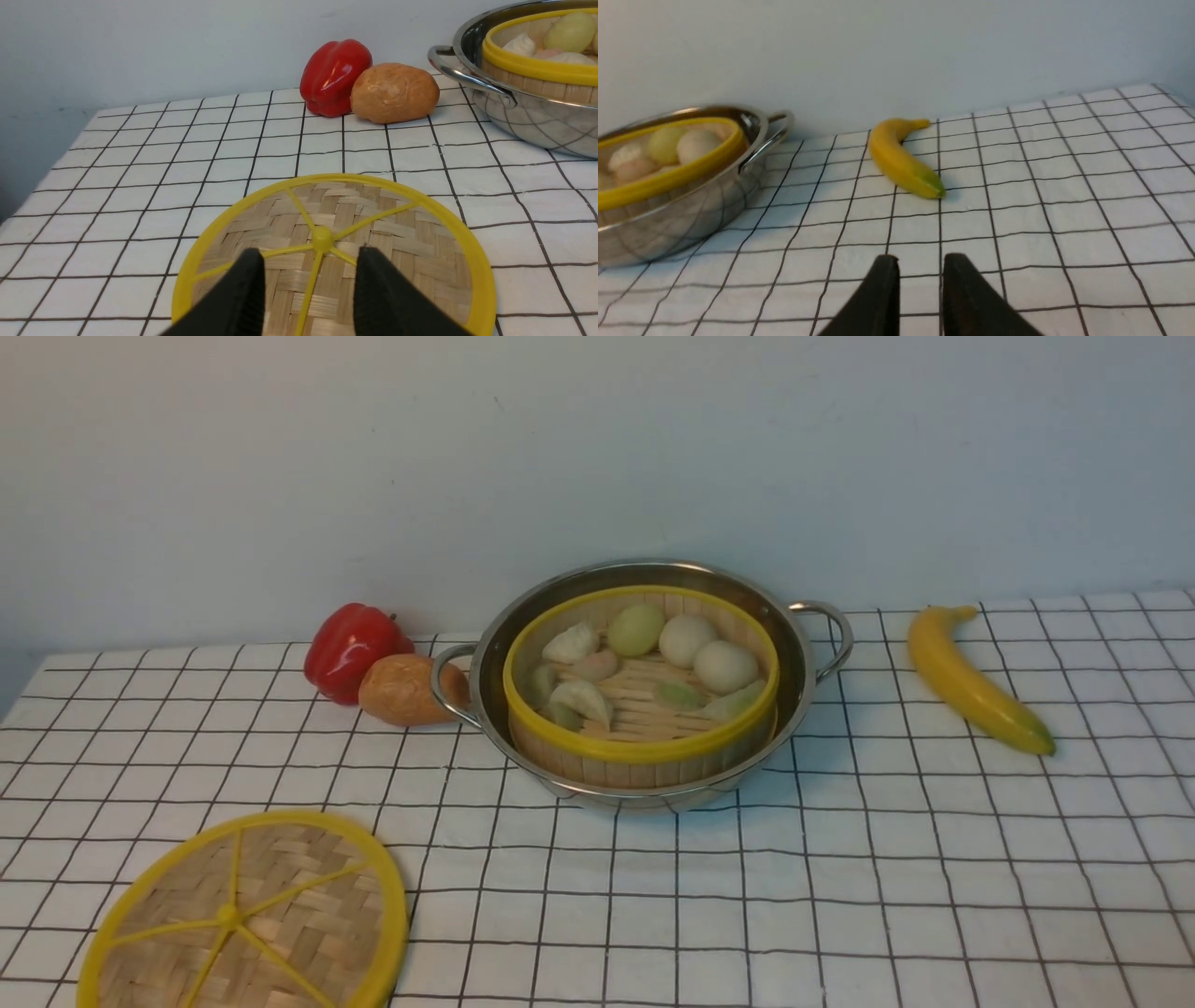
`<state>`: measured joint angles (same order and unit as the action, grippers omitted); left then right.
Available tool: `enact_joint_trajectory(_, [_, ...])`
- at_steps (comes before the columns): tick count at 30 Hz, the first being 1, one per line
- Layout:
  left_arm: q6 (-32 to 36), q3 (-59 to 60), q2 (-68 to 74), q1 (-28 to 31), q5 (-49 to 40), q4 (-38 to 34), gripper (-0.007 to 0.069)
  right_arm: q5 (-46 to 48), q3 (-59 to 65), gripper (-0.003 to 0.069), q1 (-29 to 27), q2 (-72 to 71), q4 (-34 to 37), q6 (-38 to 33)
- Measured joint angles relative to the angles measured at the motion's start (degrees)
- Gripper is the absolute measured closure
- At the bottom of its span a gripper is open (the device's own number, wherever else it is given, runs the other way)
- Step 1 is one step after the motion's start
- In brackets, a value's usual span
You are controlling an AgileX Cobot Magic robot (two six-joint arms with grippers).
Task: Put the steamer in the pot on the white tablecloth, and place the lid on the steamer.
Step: 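Grasp the bamboo steamer lid lying on the table by its centre knob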
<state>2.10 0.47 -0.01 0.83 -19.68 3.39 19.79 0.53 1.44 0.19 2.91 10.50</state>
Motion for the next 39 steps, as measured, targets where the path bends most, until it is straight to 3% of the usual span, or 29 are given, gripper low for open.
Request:
enact_joint_trajectory(1, [0.0, 0.0, 0.0, 0.0, 0.0, 0.0, 0.0365, 0.0, 0.0, 0.0496, 0.0, 0.0, 0.0, 0.0])
enact_joint_trajectory(3, [0.0, 0.0, 0.0, 0.0, 0.0, 0.0, 0.0365, -0.1, 0.0, 0.0491, 0.0, 0.0, 9.4, -16.6])
enact_joint_trajectory(4, [0.0, 0.0, 0.0, 0.0, 0.0, 0.0, 0.0365, -0.1, 0.0, 0.049, 0.0, 0.0, 9.8, -16.6])
enact_joint_trajectory(6, [0.0, 0.0, 0.0, 0.0, 0.0, 0.0, 0.0365, 0.5, 0.0, 0.0484, 0.0, 0.0, 13.5, -23.1])
enact_joint_trajectory(39, [0.0, 0.0, 0.0, 0.0, 0.3, 0.0, 0.0365, 1.1, 0.0, 0.0416, 0.0, 0.0, 10.5, -22.8])
